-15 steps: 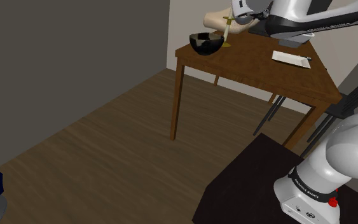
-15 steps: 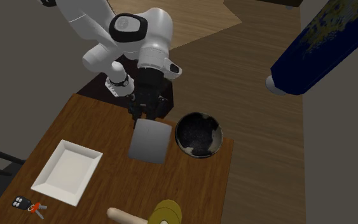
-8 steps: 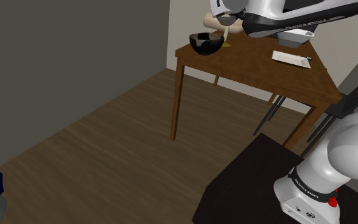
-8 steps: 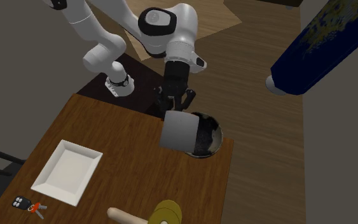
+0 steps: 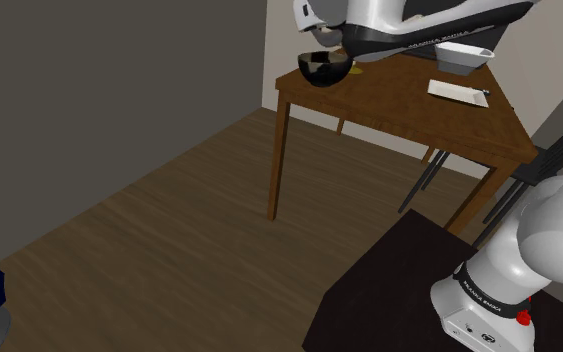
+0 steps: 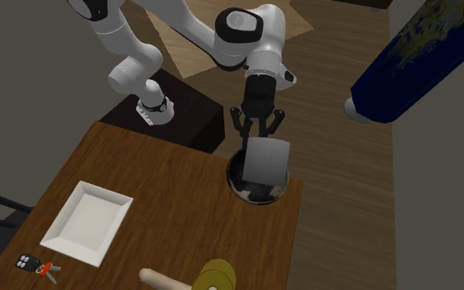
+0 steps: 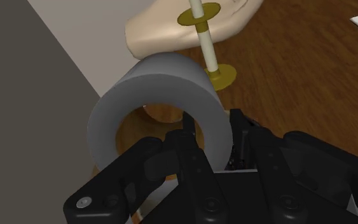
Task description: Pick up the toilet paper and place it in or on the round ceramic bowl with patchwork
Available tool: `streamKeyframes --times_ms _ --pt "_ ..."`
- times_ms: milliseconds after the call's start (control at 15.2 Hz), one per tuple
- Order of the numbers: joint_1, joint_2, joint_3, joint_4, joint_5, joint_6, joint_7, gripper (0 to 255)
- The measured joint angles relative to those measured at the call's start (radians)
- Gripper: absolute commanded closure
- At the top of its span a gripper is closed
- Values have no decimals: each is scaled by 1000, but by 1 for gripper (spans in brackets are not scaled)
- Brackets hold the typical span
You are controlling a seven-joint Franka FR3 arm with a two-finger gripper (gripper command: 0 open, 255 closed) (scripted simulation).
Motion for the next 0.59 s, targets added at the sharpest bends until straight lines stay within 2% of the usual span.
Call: streamKeyframes --times_ms 594 --pt "-1 25 1 -65 -36 22 94 255"
